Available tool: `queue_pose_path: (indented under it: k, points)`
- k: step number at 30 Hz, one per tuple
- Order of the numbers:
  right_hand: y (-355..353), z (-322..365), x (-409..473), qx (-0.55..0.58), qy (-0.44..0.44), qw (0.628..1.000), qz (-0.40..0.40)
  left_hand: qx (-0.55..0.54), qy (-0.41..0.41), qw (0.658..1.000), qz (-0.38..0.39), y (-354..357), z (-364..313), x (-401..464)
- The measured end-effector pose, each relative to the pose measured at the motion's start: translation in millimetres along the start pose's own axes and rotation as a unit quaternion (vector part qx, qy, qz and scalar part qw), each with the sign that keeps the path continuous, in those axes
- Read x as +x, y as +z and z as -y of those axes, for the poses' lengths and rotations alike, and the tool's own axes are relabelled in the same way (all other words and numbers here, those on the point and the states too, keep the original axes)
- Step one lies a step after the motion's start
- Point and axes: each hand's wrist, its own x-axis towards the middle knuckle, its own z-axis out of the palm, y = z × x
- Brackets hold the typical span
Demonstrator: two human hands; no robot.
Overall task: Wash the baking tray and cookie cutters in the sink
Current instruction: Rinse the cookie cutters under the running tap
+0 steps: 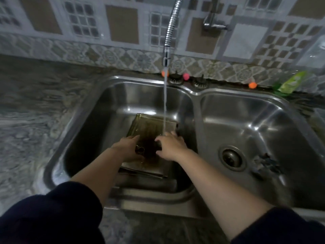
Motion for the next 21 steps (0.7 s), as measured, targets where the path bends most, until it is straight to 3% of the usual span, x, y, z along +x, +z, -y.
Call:
queue_pose_path:
  k: [4, 10, 12, 14, 18, 21]
  points:
    - [31.5, 18.4, 27.2, 0.028, 0.028, 0.996, 0.076, 0.015, 0.014, 1.0, 0.019, 1.8, 9.3, 4.0]
    - [50.2, 26.5, 37.8, -0.023, 0.039, 0.994, 0.102, 0.055, 0.023, 0.998, -0.016, 0.8, 13.1, 7.1]
    - [50.6, 26.6, 41.5, 0.018, 0.051, 0.994, 0.094, 0.049, 0.023, 0.998, -0.032, -1.2, 11.5, 8.0]
    - [42.2, 28.2, 43.5, 0.128, 0.078, 0.987, 0.055, 0.019, 0.032, 0.998, -0.049, -2.9, 9.3, 12.1]
    - [9.2, 24.8, 41.8, 0.375, 0.162, 0.911, -0.049, -0.059, 0.097, 0.985, -0.128, -13.2, -6.3, 22.2]
    - [-17.6, 10.0, 40.1, 0.529, 0.22, 0.814, -0.093, -0.141, 0.149, 0.963, -0.174, -26.4, -26.1, 31.6]
